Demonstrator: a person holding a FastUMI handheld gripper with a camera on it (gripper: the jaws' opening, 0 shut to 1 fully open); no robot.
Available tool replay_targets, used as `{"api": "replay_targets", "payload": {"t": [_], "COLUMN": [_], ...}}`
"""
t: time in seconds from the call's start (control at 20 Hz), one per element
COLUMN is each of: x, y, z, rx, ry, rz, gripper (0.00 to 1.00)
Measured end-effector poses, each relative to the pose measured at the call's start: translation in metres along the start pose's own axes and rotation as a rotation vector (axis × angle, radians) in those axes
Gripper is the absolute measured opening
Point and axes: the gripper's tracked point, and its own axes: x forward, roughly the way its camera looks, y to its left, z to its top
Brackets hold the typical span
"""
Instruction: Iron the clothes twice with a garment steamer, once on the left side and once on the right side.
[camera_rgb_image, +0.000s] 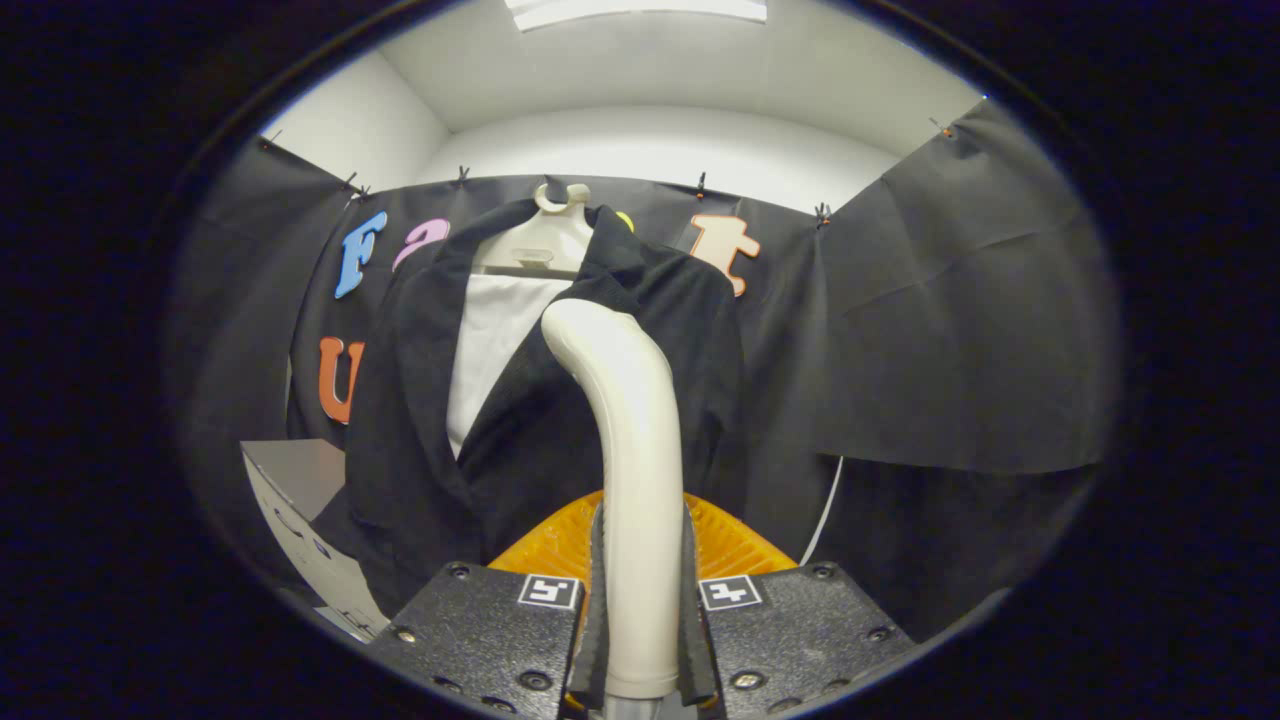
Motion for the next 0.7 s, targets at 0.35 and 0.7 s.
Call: {"api": "replay_targets", "payload": {"t": [0.35,0.7], "x": [-0.018,-0.037], "y": [0.003,0.010], "z": [-0.045,-0.069], "rx": [0.007,-0.022], "ry": [0.124,0.191], "rz": [-0.074,-0.107], "gripper": [0.30,0.30]}}
